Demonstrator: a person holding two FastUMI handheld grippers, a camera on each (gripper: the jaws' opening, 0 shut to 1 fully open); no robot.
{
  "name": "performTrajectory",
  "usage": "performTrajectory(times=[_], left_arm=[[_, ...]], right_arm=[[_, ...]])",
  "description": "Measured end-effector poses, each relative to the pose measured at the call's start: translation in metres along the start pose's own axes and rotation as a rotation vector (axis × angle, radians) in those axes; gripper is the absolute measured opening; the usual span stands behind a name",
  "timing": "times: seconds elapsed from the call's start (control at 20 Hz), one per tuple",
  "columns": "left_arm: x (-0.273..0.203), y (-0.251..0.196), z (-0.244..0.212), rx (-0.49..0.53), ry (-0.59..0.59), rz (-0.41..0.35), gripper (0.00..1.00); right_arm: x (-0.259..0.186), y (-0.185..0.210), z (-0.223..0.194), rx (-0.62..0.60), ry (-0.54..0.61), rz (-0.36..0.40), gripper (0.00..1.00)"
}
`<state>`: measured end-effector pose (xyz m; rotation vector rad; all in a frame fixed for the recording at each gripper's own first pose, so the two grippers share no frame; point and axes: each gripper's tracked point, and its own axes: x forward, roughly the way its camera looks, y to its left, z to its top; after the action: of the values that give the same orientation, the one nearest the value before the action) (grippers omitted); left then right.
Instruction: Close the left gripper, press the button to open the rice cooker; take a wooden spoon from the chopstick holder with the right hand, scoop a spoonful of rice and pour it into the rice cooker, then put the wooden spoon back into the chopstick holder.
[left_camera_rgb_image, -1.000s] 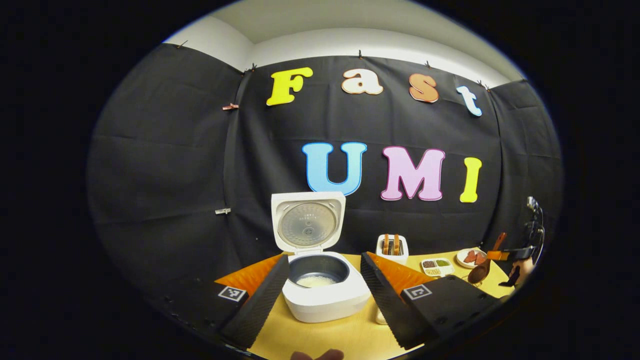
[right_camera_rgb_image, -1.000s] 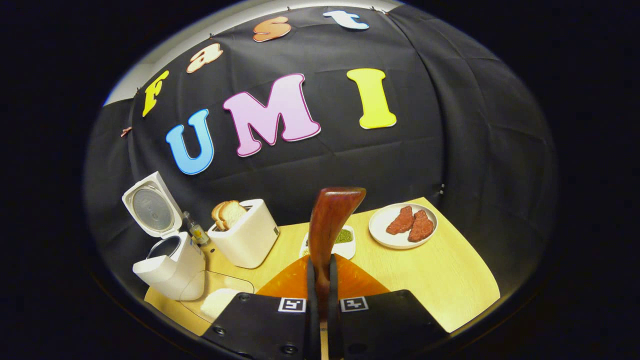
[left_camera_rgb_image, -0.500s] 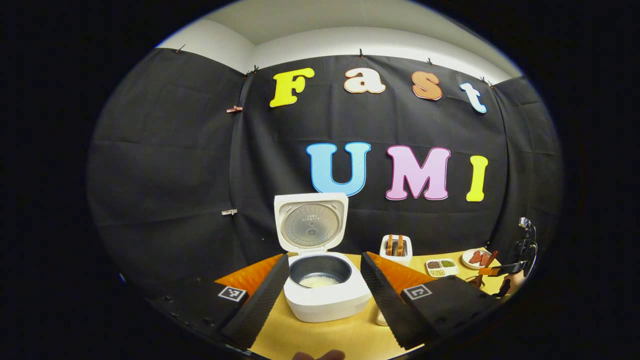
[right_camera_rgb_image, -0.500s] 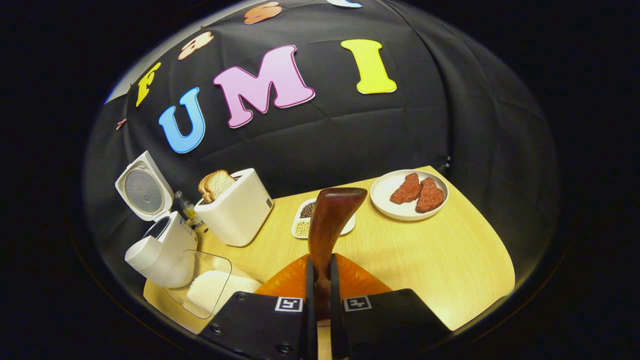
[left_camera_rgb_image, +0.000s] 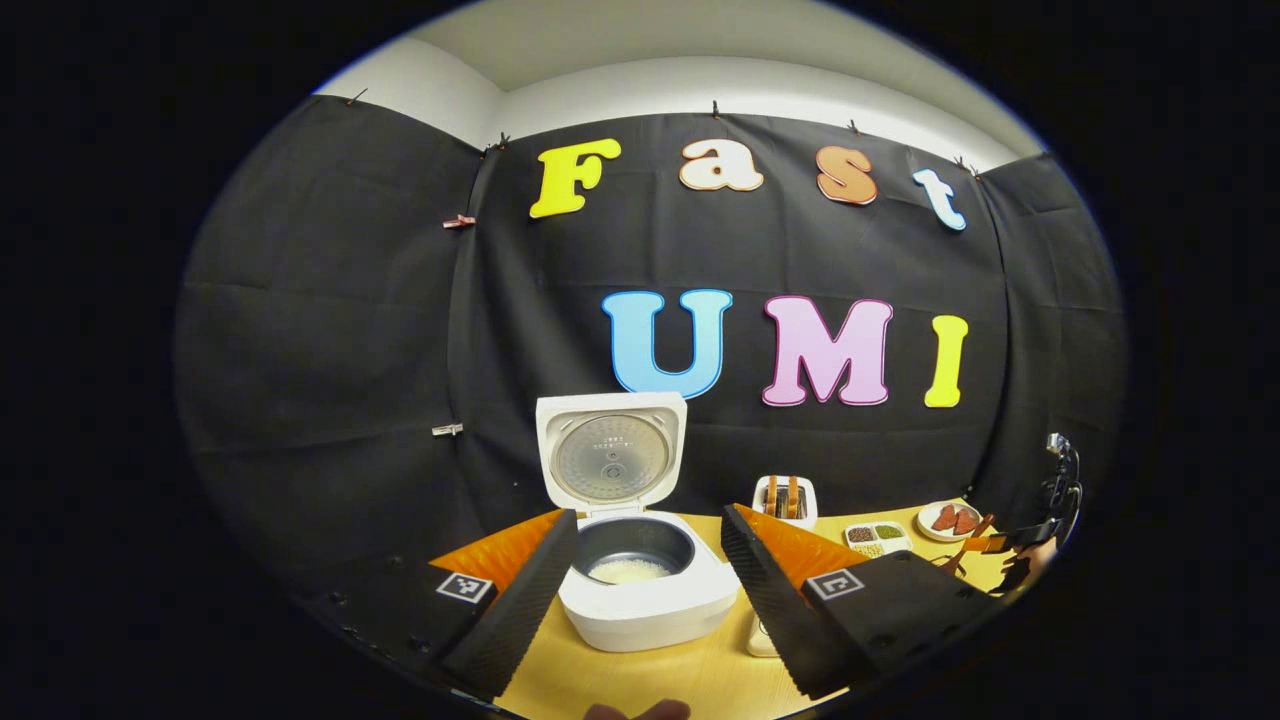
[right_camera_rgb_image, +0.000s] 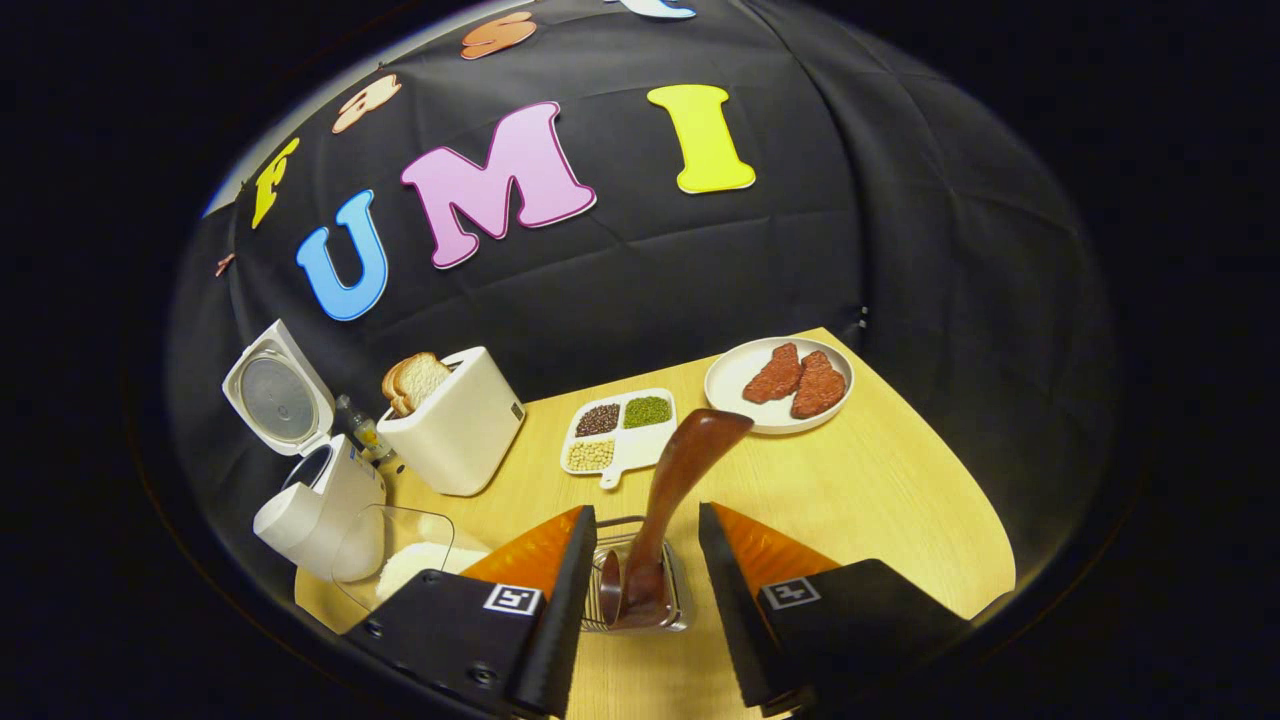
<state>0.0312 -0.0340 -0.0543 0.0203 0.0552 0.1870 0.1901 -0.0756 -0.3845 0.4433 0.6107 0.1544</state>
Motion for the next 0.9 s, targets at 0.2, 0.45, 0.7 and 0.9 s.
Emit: performTrajectory(times=[0.2, 0.45, 0.7, 0.9], left_arm=[[0.009, 0.002, 0.006, 0.003, -0.016, -0.028, 0.98], [0.026, 0.008, 0.025, -0.012, -0.063, -0.057, 0.98], [0.056, 0.019, 0.068, -0.004, -0.162, -0.075, 0.98], [0.09, 0.029, 0.113, -0.017, -0.264, -0.09, 0.98]], right_arm=[[-0.032, -0.007, 0.015, -0.023, -0.051, -0.072, 0.99], [-0.077, 0.009, 0.031, -0.076, -0.119, -0.103, 0.98], [-0.114, 0.054, 0.071, -0.093, -0.222, -0.066, 0.98], [-0.14, 0.095, 0.104, -0.099, -0.31, -0.023, 0.98]])
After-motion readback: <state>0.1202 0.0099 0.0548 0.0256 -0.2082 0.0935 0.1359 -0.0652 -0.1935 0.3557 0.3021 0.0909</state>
